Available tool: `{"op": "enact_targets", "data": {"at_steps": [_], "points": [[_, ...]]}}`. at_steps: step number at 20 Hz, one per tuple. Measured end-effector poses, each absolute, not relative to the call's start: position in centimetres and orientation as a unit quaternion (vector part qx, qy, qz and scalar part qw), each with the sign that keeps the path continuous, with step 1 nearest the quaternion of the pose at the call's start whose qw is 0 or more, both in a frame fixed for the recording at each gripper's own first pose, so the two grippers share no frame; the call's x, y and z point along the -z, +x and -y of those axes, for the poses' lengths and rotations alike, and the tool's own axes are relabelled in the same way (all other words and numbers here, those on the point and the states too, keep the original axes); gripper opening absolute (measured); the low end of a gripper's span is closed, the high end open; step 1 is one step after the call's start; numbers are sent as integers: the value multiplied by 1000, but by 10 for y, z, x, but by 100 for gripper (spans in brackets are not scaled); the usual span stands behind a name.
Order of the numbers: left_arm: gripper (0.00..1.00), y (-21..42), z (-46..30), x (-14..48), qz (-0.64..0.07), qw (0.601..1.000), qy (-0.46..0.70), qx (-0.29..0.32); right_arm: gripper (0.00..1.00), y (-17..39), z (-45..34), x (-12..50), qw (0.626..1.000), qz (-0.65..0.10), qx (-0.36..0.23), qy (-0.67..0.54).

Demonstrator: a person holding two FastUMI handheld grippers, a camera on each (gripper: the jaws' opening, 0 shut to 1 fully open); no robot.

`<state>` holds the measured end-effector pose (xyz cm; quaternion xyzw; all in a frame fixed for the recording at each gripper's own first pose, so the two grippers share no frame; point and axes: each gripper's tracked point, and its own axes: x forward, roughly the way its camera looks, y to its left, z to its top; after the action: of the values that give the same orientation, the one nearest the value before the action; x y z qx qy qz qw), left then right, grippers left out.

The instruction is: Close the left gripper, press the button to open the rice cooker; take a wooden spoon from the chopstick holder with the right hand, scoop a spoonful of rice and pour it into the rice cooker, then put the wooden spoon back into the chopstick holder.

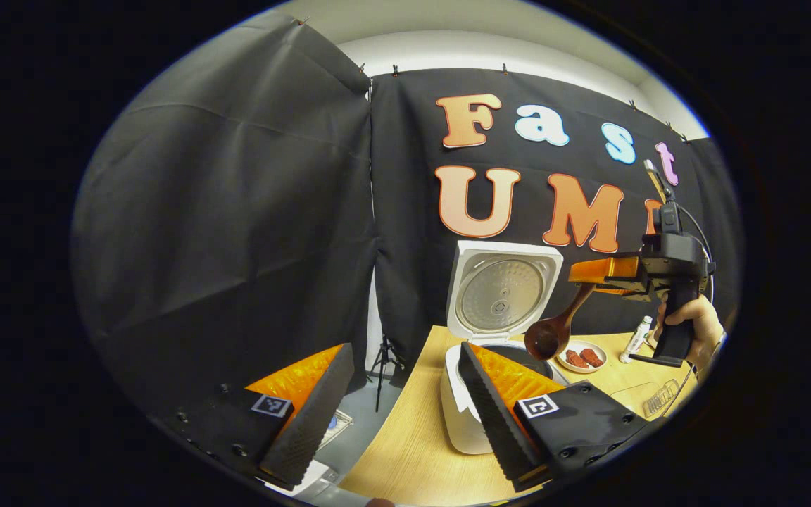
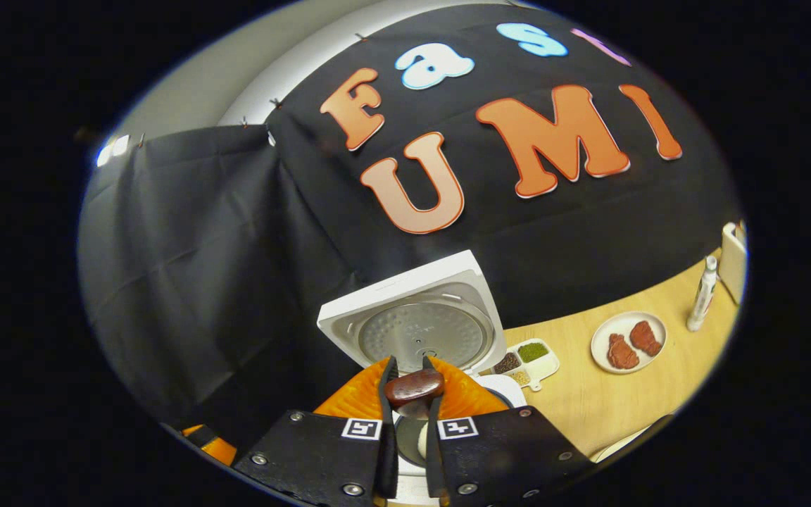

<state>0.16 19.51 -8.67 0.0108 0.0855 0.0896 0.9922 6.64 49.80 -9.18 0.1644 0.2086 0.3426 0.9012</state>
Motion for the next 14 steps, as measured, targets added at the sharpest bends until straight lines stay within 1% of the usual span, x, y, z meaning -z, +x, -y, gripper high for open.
{"op": "enact_targets", "data": {"at_steps": [2,7,14], "points": [[100,1,-192,87,-85,992,12,-90,15,73,-482,90,901,-212,-335,177],[100,4,-168,81,-79,993,9,-84,15,89,-423,79,886,-222,-315,257],[100,13,-112,77,-70,996,33,-46,14,112,-284,82,909,-206,-233,276]]}}
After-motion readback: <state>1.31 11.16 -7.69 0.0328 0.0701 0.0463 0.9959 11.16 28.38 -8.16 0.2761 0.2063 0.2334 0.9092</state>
